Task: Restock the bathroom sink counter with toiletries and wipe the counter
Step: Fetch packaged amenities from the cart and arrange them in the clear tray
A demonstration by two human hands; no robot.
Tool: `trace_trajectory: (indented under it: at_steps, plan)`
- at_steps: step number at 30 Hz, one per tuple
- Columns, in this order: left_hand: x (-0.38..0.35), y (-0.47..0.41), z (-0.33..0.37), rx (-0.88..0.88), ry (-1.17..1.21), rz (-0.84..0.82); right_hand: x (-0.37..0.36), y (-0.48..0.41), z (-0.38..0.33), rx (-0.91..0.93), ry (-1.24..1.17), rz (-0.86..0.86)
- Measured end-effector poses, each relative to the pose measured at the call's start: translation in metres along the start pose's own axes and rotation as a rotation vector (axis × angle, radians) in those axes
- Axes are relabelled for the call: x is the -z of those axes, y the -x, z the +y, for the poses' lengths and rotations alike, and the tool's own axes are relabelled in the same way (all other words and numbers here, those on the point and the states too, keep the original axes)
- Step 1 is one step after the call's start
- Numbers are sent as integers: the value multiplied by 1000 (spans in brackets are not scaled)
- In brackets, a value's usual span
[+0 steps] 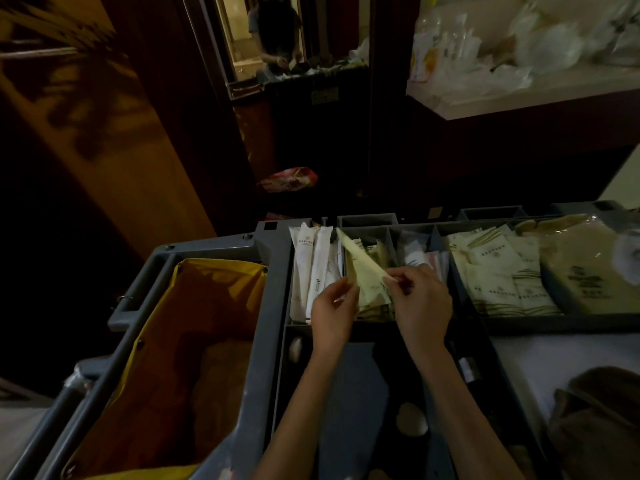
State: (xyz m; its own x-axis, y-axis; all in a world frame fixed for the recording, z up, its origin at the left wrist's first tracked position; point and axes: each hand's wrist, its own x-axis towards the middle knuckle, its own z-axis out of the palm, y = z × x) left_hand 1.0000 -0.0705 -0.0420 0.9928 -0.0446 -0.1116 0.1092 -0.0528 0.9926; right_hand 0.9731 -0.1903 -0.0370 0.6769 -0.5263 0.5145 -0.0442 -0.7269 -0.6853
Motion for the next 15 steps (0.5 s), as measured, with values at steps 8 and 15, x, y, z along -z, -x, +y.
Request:
trace_trajectory:
  at_steps: [8,15]
  plan:
    - [3,2,22,21,331,-52,8,31,-22,272,25,-37]
    - [15,-3,17,31,274,-9,2,48,-22,283,-2,-198]
